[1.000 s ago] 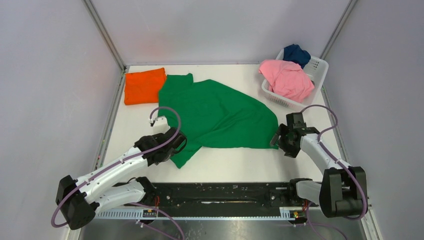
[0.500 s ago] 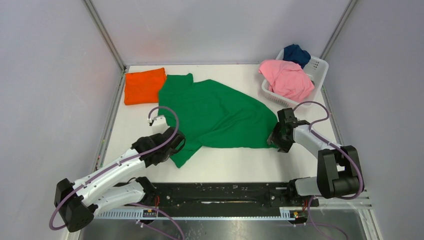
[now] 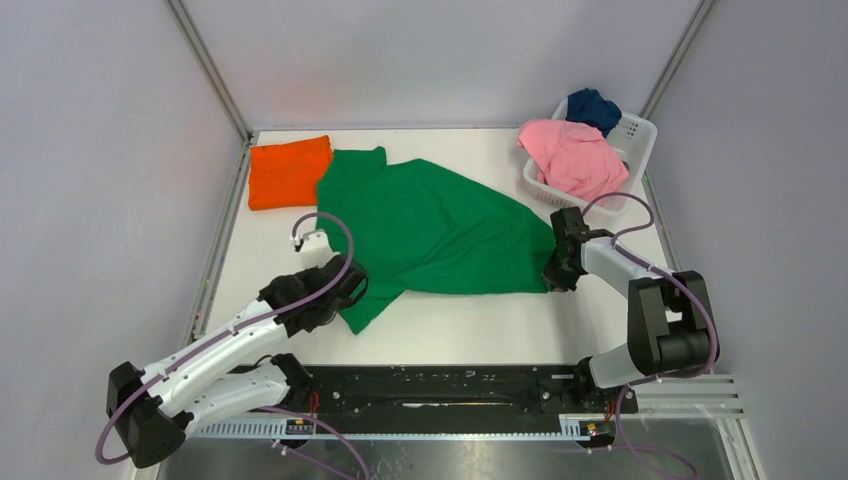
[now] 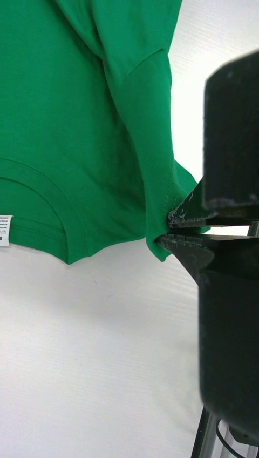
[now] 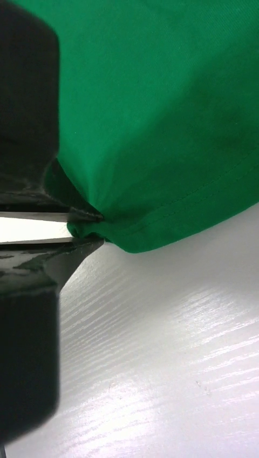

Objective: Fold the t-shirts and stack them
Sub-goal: Flatten out the tshirt

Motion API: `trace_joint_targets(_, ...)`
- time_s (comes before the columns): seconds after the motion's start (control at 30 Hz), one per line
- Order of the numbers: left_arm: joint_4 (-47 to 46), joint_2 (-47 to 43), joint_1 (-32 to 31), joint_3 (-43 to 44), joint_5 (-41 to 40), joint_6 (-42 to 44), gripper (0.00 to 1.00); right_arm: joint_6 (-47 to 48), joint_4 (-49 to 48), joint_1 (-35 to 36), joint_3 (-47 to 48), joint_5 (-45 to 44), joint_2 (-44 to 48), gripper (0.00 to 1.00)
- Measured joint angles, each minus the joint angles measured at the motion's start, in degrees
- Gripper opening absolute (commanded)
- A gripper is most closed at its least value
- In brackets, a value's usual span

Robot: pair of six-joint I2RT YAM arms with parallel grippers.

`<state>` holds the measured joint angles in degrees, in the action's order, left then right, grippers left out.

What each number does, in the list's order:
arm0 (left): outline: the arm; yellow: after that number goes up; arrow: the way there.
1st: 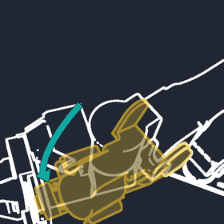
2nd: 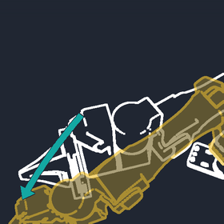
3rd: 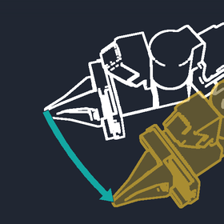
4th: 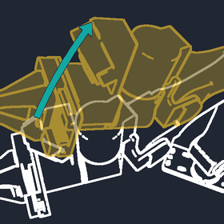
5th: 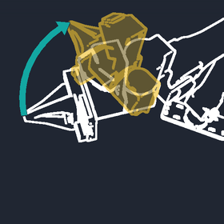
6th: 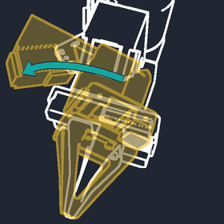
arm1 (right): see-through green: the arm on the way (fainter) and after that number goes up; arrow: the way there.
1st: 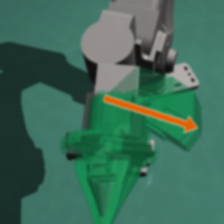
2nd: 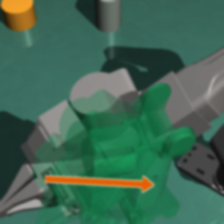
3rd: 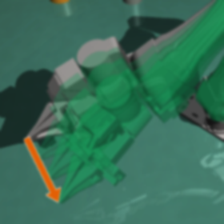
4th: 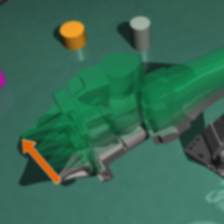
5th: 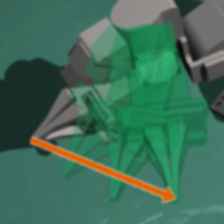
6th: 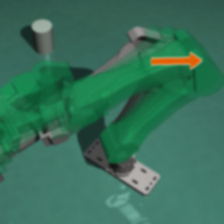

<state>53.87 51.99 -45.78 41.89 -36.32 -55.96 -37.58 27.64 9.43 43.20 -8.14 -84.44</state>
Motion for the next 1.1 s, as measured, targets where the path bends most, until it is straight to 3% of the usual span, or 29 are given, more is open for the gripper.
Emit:
trace_joint_targets(0.1,0.0,-1.0,0.0,0.0,-0.6,0.0,0.00,1.0,-0.2,0.0,0.1,0.0,-0.3,0.01)
trace_joint_targets(0.23,1.8,-3.0,0.0,1.6,-2.8,0.0,0.00,2.4,0.5,0.0,0.1,0.4,1.2,0.00)
trace_joint_targets(0.37,3.4,-6.2,0.0,8.6,-7.7,1.1,0.00,4.2,4.5,0.0,2.1,0.6,11.9,0.00)
trace_joint_targets(0.5,1.0,-10.7,0.0,18.2,-13.8,7.3,0.00,6.3,9.8,0.1,12.7,0.7,24.8,0.00)
trace_joint_targets(0.67,-10.1,-14.4,0.0,29.9,-16.0,21.9,0.00,8.0,14.8,0.4,27.6,1.1,34.4,0.00)
trace_joint_targets(0.87,-18.2,-13.8,-0.1,46.2,-7.7,39.5,0.00,8.7,22.7,0.6,42.1,3.2,41.7,0.00)
trace_joint_targets(1.1,-15.4,-5.2,-0.1,76.2,12.9,52.0,0.00,9.1,27.3,0.7,57.2,8.5,46.4,0.00)
